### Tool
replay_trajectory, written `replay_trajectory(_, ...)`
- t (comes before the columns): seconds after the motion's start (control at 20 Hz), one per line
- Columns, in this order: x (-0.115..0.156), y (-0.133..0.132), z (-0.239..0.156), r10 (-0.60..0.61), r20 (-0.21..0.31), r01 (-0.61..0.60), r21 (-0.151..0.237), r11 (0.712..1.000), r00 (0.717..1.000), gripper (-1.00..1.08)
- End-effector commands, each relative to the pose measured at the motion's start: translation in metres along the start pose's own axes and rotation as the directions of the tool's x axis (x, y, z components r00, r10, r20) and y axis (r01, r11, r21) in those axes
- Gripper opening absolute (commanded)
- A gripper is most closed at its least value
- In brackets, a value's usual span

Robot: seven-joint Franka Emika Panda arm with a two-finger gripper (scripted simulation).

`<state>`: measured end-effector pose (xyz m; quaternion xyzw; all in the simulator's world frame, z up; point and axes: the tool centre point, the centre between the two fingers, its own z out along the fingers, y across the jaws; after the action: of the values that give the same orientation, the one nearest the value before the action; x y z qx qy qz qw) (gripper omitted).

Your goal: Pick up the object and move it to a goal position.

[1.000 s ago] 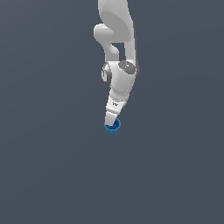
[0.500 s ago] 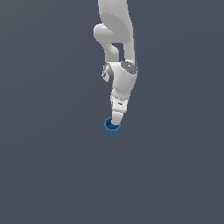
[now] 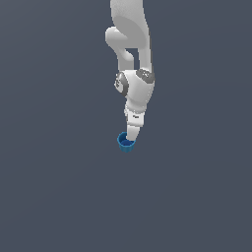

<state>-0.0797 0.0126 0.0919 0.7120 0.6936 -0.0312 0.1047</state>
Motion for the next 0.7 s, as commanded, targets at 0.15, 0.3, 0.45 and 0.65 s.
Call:
replay_trajectory(0.15, 0.000, -0.001, 0.015, -0.004, 0.000, 0.004, 0.001, 1.000, 1.000, 0.28)
replay_trajectory(0.3, 0.000, -0.001, 0.024, -0.006, 0.000, 0.006, 0.001, 1.000, 1.000, 0.28)
replay_trajectory(0.45, 0.000, -0.001, 0.029, -0.007, 0.000, 0.007, 0.000, 1.000, 1.000, 0.28)
replay_trajectory(0.65, 0.000, -0.001, 0.028, -0.006, 0.000, 0.006, 0.000, 1.000, 1.000, -1.00)
